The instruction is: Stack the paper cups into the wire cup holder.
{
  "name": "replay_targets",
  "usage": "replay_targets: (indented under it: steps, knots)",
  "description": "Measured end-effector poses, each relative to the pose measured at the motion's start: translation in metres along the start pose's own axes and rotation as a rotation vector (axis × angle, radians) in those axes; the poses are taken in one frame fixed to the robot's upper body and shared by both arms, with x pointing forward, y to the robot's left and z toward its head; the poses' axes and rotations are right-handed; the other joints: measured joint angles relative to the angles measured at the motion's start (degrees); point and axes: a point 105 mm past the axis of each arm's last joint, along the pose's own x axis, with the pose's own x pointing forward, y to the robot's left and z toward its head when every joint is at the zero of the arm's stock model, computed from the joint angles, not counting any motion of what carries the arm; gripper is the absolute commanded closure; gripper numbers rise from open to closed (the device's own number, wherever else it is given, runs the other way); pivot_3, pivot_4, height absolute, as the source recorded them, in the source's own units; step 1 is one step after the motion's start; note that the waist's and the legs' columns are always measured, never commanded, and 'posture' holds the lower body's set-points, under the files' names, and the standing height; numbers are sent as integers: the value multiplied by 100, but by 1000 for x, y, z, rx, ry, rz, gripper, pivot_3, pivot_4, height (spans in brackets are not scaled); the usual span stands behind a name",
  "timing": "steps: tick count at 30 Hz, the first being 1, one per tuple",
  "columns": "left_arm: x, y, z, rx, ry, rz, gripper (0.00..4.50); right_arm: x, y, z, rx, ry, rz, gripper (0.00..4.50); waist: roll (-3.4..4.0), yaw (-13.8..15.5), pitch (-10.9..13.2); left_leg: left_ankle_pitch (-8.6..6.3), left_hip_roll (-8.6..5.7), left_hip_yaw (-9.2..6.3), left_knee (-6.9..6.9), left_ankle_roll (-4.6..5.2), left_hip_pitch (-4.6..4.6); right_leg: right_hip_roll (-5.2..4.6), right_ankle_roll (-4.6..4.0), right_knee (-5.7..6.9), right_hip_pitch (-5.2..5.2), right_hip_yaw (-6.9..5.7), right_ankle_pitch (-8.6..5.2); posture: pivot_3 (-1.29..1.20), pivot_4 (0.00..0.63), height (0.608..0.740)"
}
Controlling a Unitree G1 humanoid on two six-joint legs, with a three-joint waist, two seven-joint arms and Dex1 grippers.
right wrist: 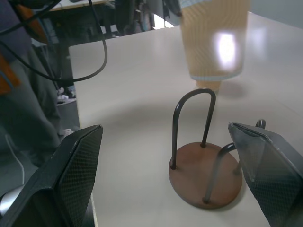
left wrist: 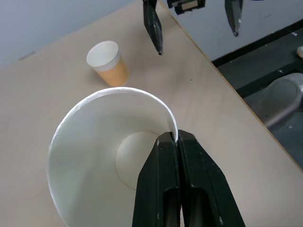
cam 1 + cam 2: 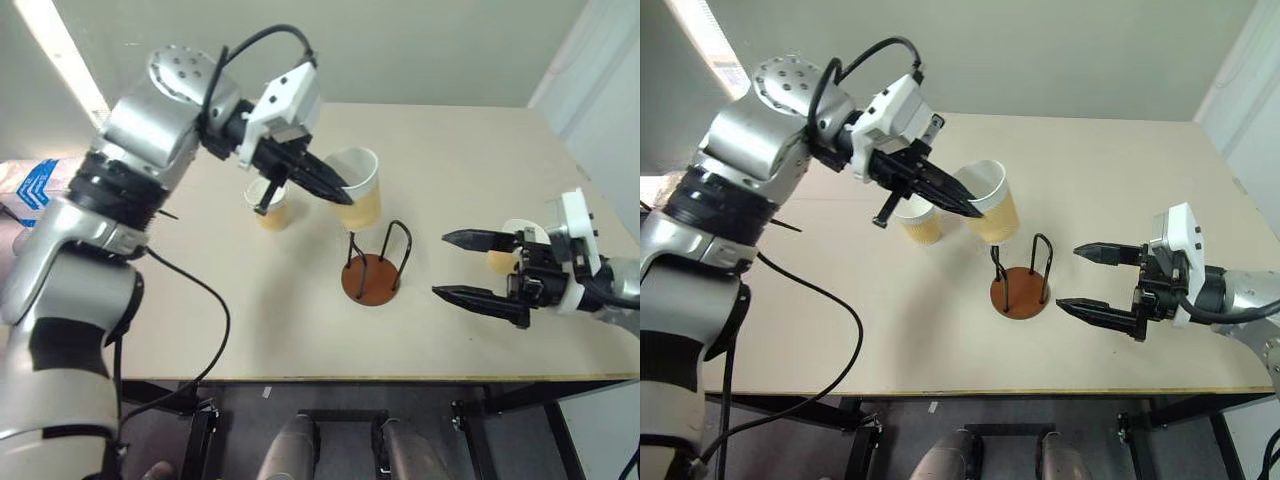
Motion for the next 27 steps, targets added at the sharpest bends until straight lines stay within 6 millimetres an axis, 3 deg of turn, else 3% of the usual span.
replay_targets:
  steps: [18,21,27]
  knots:
    - [55,10,-27,51,62,-111,4479,-2,5,0,1,-11,-89,0,1,47,1,-17,-11,17,77,36,-40,-15,64,-5,2,2,11,0,150,740]
    - [69,15,-26,49,41,-110,3924,0,3,3,-17,-13,-101,0,1,70,1,-14,-17,20,79,44,-43,-22,74,-7,4,2,15,0,150,740]
    - [68,23,-27,32,18,-63,1906,2,-2,5,-26,-1,-121,0,1,70,1,-18,-19,29,77,51,-41,-25,98,-7,2,5,10,0,150,740]
